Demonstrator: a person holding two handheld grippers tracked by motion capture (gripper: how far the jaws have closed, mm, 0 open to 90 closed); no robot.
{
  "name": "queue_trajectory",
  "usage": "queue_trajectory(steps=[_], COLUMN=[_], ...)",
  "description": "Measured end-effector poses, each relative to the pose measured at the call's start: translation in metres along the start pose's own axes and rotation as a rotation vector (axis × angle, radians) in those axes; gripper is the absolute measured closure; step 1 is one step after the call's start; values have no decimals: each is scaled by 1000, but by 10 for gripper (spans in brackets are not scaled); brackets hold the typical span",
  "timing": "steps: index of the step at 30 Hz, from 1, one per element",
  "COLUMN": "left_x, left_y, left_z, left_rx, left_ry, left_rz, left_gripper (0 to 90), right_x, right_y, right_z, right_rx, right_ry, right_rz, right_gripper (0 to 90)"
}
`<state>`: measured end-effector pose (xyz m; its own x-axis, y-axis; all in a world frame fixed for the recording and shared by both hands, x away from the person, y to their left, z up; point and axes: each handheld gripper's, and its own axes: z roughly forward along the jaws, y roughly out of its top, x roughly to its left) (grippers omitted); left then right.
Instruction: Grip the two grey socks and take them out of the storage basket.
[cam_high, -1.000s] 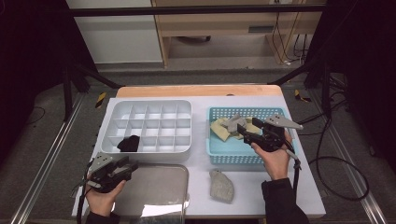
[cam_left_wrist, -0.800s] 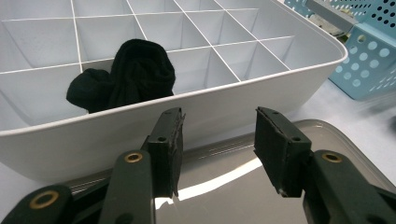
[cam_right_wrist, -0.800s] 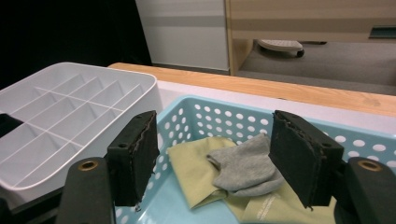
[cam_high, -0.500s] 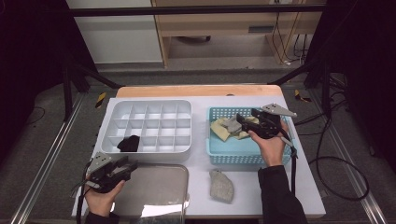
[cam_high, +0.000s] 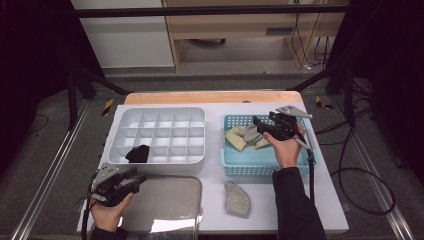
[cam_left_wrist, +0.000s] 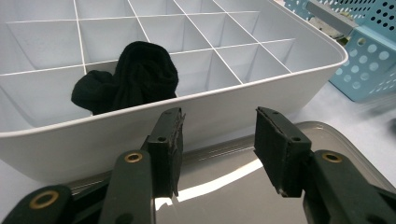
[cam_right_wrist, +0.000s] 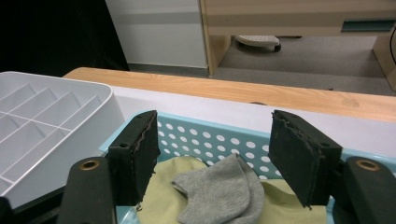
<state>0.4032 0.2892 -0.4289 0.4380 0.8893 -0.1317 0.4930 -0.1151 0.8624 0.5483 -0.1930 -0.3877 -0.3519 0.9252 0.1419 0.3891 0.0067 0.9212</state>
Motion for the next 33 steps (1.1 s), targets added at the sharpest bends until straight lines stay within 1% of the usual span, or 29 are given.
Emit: queue_trajectory(steps=[4,6,10,14,18,20,28,33], left_x=[0,0,1,2,2,2,3,3], left_y=[0,0,0,0,0,0,0,0], left_z=[0,0,0,-1,-2,-2,-2,-2], left_rx=[-1,-1,-1,-5,-8,-9,-9,-9], left_ry=[-2,-2,-3,-3,-5,-6,-4,-4], left_rz=[-1,-2,-2,-6,-6,-9,-9,-9], left_gripper=[512,512,512,511,511,511,511,512], right_x=[-4,-4,-6,-8,-8,-7,-5,-7], right_y=[-1,-1,-4,-9,-14,-17,-27,-31], right_z=[8,12,20,29,36,39,51,55], right_rx=[13,12,22,37,62,78,133,163], right_ry=[-12,-9,0,-10,-17,-22,-25,-39], right_rz=[-1,-4,10,13,5,-9,-11,-16], right_gripper=[322,323,311,301,308,309,321,333])
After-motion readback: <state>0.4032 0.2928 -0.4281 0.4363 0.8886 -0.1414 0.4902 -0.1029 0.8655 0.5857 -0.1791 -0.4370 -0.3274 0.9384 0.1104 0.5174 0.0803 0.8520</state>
